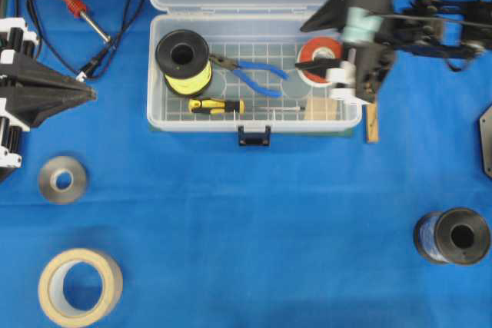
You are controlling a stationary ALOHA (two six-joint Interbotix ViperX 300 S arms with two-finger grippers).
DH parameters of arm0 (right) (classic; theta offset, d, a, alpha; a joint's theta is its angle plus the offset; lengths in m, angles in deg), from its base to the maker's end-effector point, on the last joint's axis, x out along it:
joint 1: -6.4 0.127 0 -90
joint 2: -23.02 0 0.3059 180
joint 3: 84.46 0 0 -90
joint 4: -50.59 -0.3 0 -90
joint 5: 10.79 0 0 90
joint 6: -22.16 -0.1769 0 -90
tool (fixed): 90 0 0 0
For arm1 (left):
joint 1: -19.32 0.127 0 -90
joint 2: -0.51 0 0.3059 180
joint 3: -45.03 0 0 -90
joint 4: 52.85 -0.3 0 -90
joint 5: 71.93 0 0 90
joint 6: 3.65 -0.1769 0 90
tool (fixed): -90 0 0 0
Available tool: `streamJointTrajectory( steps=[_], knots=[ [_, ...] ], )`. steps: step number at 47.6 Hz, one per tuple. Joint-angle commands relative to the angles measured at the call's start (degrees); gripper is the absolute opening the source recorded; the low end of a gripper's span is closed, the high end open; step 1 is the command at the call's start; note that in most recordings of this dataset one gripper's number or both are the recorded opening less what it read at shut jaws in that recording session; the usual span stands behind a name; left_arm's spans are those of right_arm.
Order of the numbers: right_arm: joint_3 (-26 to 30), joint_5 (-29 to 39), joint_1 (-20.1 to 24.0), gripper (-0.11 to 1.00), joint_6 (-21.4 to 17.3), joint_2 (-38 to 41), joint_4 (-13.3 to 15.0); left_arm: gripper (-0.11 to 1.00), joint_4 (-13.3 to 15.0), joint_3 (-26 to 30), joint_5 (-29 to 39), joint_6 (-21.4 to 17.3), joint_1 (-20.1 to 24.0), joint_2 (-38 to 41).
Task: Pick the nipper from the toolbox among several items.
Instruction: 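Move the right gripper over the toolbox toward the blue-handled pliers, then lower the right gripper and close it on the blue pliers' handles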
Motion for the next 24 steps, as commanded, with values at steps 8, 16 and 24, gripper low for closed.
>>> streamJointTrajectory(
  steps=[8,16,24],
  knots=[
    [10.37,4.83,-1.76,0.64,0.44,12.74,1.67,0.00,0.09,1.05,-0.62,0.09,0.26,0.53],
    [13.71,4.83,-2.81,0.64,0.53,21.27,1.67,0.00,0.09,1.05,-0.62,0.09,0.44,0.53],
    [15.91,4.13,-3.25,0.64,0.62,27.51,1.76,0.00,0.09,0.88,-0.62,0.09,0.53,0.62]
  ],
)
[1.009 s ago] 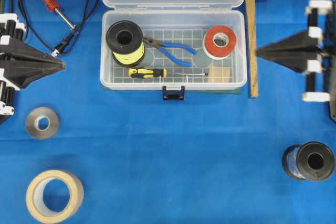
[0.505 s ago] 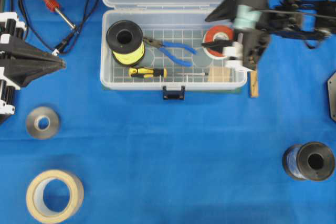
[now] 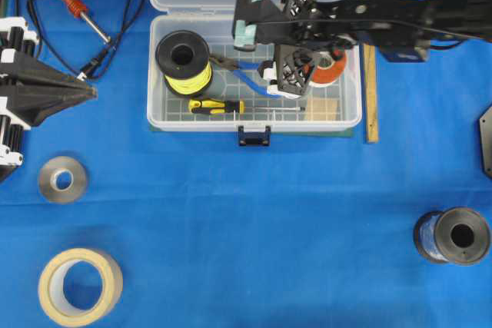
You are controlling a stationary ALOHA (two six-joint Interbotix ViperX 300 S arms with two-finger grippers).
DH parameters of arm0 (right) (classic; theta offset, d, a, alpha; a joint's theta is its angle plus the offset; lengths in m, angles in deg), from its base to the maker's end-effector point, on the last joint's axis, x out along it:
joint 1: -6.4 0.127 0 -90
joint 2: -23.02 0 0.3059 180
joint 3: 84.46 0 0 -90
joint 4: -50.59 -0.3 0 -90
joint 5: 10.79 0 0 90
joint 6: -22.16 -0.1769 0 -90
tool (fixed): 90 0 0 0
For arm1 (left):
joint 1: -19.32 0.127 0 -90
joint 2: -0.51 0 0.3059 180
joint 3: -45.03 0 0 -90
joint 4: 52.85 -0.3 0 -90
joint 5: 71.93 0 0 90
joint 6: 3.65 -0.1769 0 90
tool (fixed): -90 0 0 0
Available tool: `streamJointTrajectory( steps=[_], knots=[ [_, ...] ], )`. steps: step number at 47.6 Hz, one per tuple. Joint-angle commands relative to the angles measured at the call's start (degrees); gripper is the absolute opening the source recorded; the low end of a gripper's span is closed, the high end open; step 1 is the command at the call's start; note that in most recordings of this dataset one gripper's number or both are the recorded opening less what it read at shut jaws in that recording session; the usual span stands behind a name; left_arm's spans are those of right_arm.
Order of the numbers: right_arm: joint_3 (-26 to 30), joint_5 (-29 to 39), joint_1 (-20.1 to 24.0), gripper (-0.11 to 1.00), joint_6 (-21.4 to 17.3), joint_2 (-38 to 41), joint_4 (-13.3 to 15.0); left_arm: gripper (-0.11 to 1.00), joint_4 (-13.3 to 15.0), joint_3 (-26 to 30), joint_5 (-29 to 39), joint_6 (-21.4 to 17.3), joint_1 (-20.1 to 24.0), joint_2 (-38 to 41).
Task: Pick the nipper from the toolbox among several items.
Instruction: 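Lower the right gripper and close it on the blue pliers' handles, then lift the pliers out of the toolbox and carry them toward the front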
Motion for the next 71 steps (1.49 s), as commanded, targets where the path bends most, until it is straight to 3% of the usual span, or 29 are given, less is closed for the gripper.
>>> streamJointTrajectory(
  steps=[1,9,12,18,25,42,57,62,71],
  knots=[
    [2.02,-0.79,-0.18,0.63,0.09,0.79,0.00,0.00,0.09,0.88,-0.53,0.09,0.18,0.53],
    [2.29,-0.88,-0.35,0.58,0.18,2.72,0.79,0.00,0.09,0.79,-0.53,0.35,0.18,0.44],
    [2.20,-0.88,-0.26,0.46,0.26,2.72,1.14,0.00,0.09,0.79,-0.53,0.44,0.26,0.44],
    [2.20,-0.70,-0.09,0.13,0.26,2.29,1.14,0.00,0.09,0.70,-0.44,0.97,0.26,0.44],
    [1.76,-0.53,0.00,0.13,-0.09,-1.23,1.05,0.00,0.09,0.79,-0.44,0.97,0.18,0.44],
    [-2.02,-0.35,2.37,0.13,-1.32,-18.54,0.00,0.00,0.18,0.62,-0.44,1.05,0.18,0.44],
    [-5.71,-3.60,15.73,0.13,-5.01,-22.76,-0.62,0.00,0.18,0.53,-0.44,1.05,0.26,0.44],
    [-6.33,-5.80,21.36,0.13,-7.29,-20.83,-0.62,0.00,0.09,0.53,-0.44,1.05,0.18,0.44],
    [-6.15,-7.91,26.72,0.13,-12.66,-14.06,-0.62,0.00,0.18,0.53,-0.44,0.97,0.26,0.26]
  ],
)
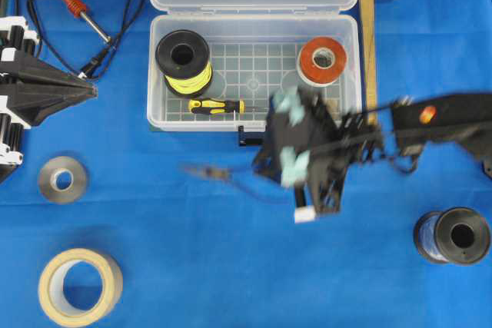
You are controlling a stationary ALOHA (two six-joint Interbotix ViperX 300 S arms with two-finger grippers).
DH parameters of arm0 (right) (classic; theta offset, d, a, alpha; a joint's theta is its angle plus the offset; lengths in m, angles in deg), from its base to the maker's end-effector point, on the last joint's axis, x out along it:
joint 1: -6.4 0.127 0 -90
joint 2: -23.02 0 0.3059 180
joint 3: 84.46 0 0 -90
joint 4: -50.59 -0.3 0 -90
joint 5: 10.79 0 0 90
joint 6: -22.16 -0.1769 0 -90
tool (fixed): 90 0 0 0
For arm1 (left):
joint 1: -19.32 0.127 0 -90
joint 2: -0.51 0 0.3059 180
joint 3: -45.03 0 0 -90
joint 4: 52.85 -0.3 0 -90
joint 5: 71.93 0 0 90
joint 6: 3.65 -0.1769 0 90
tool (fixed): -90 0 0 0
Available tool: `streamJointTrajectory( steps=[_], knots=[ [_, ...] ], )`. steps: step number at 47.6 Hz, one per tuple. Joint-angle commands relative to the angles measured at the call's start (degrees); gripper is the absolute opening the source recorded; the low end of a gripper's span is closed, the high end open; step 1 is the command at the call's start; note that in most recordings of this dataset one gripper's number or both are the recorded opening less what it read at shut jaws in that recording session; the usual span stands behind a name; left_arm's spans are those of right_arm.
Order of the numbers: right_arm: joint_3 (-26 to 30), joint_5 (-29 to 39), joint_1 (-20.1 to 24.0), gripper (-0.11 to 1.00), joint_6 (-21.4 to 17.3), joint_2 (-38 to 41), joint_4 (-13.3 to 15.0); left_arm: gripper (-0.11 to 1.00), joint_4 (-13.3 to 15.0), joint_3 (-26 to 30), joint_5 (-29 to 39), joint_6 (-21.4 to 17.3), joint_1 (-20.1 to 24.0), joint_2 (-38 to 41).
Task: Pick the nipper from the toolbox among several items.
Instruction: 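Lift the pliers out of the toolbox and carry them toward the front, then open the right gripper to release the pliers on the table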
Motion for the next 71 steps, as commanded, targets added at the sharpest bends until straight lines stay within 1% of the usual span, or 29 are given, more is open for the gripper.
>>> streamJointTrajectory(
  steps=[1,10,17,24,33,34,36,42,44,46,48,52,57,60,65,71],
  knots=[
    [0.88,-1.32,1.58,0.13,-2.11,2.11,-0.18,0.00,0.18,0.53,-0.44,0.00,0.09,0.26],
    [1.32,-2.99,3.34,0.13,-6.24,9.93,-0.18,0.00,0.09,0.53,-0.44,0.09,0.09,0.26],
    [1.58,-2.90,3.60,0.13,-8.53,12.57,-0.18,0.00,0.09,0.53,-0.44,0.09,0.09,0.26],
    [1.58,-2.90,3.69,0.13,-9.23,13.01,-0.18,0.00,0.18,0.53,-0.44,0.26,0.09,0.18],
    [2.02,-1.67,3.25,0.14,-9.14,12.74,0.00,0.00,0.18,0.53,-0.44,0.35,0.09,0.18],
    [2.11,-1.49,3.25,0.16,-9.14,12.66,0.00,0.00,0.18,0.53,-0.44,0.35,0.09,0.18],
    [2.37,-0.97,3.16,0.25,-9.05,11.95,0.18,0.00,0.18,0.53,-0.44,0.26,0.09,0.18],
    [2.37,1.41,3.08,0.63,-8.61,7.29,1.14,0.00,0.18,0.53,-0.35,0.35,0.09,0.09],
    [2.20,2.37,3.08,0.73,-8.61,5.19,1.58,0.00,0.18,0.53,-0.26,0.35,0.09,0.00],
    [2.02,3.43,2.99,0.82,-8.61,3.08,2.11,0.00,0.18,0.53,-0.18,0.53,0.09,0.00],
    [1.76,4.57,2.99,0.81,-8.61,0.79,2.72,0.00,0.18,0.62,-0.18,0.79,0.09,0.00],
    [1.14,6.59,2.90,0.75,-8.61,-3.96,4.22,0.00,0.18,0.53,-0.18,1.05,0.09,0.00],
    [-0.97,8.09,2.90,0.77,-8.79,-10.55,7.12,0.00,0.18,0.53,-0.09,1.23,0.09,0.00],
    [-3.25,8.09,2.64,0.76,-9.14,-14.50,8.79,0.00,0.18,0.53,-0.09,1.23,0.09,-0.09],
    [-7.73,6.42,1.85,0.76,-9.32,-20.39,9.58,0.00,0.18,0.53,-0.09,1.23,0.09,0.00],
    [-14.41,1.41,1.23,0.76,-9.32,-28.56,9.84,0.00,0.18,0.35,-0.09,1.23,0.09,0.00]
  ],
)
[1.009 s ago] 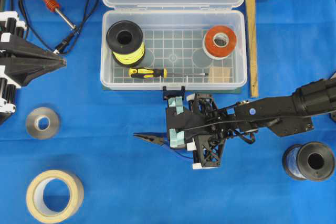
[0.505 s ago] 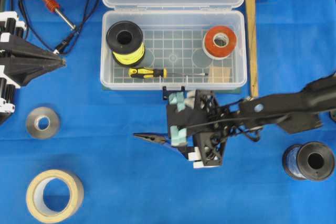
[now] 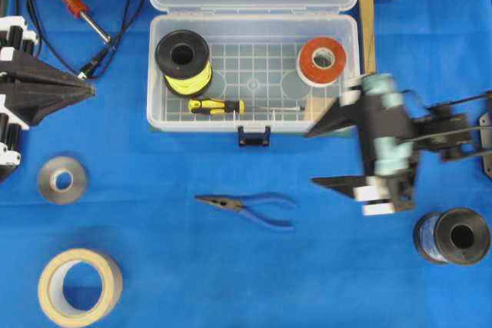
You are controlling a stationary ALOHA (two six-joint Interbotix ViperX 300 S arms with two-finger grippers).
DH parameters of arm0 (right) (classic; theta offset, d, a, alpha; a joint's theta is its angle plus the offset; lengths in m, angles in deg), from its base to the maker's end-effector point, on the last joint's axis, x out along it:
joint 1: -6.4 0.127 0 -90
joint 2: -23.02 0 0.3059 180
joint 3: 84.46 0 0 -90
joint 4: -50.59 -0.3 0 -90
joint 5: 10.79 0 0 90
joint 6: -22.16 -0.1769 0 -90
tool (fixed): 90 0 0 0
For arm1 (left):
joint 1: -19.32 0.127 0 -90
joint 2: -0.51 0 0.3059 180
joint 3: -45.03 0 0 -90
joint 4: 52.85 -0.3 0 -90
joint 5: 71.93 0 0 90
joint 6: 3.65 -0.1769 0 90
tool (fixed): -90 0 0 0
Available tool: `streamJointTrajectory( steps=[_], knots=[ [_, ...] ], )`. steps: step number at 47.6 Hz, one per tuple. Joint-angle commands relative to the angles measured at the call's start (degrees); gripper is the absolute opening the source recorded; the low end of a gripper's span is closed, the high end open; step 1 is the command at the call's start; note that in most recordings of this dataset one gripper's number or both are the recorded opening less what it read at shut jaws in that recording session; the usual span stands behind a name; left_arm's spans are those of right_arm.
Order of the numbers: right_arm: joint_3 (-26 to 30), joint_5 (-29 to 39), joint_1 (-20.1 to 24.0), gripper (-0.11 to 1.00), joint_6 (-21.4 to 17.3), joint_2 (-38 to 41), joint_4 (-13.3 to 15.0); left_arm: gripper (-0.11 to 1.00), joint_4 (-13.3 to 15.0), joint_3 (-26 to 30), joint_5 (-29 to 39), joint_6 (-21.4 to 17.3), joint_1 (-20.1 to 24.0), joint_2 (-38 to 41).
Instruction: Pick the nipper from the toolbox among several items.
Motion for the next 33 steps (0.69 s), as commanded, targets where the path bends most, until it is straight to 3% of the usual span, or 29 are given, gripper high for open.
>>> streamJointTrajectory(
  steps=[1,19,33],
  knots=[
    [-3.78,-3.96,-0.18,0.76,-0.09,-6.50,0.35,0.00,0.09,0.44,-0.26,0.00,0.00,0.35],
    [-22.76,-15.38,-5.27,0.76,-0.09,-25.31,-0.35,0.00,0.09,-0.18,-0.62,-0.09,0.09,0.70],
    [-28.30,-17.75,-7.91,0.76,-0.09,-29.36,-0.35,0.00,0.09,-0.53,-0.62,-0.09,-0.62,0.79]
  ],
)
